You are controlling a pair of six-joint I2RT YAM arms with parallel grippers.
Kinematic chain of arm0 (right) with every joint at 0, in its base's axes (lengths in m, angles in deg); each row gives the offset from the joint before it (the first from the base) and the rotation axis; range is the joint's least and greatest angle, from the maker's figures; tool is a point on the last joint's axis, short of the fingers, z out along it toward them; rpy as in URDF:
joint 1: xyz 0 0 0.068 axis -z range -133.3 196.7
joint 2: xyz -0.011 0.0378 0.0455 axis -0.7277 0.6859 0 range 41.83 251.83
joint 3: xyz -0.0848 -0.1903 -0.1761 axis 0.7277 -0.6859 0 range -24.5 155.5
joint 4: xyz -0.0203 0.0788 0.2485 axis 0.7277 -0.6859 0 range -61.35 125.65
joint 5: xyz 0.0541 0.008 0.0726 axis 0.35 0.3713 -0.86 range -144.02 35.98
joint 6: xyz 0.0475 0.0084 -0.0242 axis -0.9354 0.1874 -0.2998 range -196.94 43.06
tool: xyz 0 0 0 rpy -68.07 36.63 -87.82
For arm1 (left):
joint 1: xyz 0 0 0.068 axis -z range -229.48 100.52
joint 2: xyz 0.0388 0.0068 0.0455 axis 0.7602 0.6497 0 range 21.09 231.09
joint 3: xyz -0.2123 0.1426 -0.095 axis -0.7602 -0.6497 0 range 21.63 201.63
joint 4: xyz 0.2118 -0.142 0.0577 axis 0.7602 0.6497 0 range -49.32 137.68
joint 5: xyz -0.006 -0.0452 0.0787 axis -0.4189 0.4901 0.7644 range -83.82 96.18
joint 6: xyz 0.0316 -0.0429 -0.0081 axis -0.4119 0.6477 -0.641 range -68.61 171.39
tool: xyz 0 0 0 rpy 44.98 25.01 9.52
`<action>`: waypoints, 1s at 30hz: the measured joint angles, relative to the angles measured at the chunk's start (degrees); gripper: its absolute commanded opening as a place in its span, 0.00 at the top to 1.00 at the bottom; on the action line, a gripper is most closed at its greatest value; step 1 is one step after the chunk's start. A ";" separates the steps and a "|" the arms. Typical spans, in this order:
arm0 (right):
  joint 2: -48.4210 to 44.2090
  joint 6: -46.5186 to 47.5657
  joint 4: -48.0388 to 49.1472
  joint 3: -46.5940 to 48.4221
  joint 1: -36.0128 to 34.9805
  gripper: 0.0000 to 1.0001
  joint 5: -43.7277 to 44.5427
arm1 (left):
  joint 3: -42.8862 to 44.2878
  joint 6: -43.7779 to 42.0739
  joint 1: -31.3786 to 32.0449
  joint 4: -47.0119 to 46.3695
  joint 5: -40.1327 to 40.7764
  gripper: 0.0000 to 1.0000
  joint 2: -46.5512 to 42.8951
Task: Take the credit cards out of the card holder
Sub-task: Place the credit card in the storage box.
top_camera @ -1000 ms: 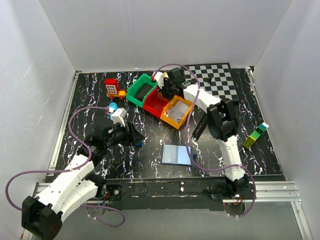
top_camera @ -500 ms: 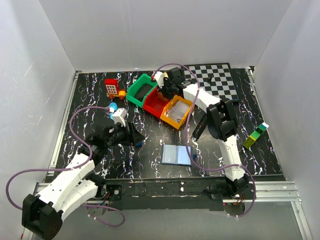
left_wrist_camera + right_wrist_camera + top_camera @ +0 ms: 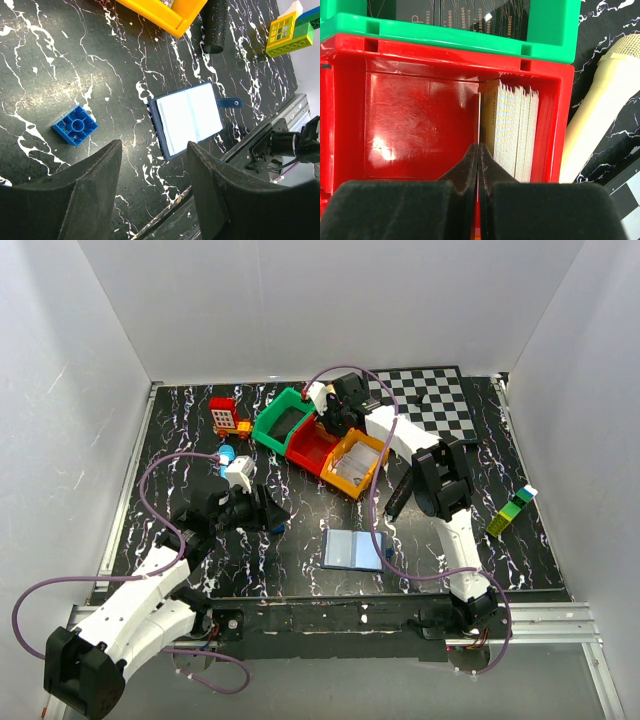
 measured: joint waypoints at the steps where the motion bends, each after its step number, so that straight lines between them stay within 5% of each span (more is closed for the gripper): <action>1: 0.00 0.00 -0.15 0.07 0.00 0.99 0.02 | 0.00 0.00 0.00 0.00 0.00 0.46 0.04; 11: 0.11 0.02 -0.70 0.39 -0.02 0.99 0.44 | 0.00 -0.26 0.00 0.00 0.00 0.46 0.39; 30: 0.13 -0.20 -0.83 0.39 -0.20 0.77 2.21 | 0.00 -0.35 0.00 0.00 -0.09 0.46 0.63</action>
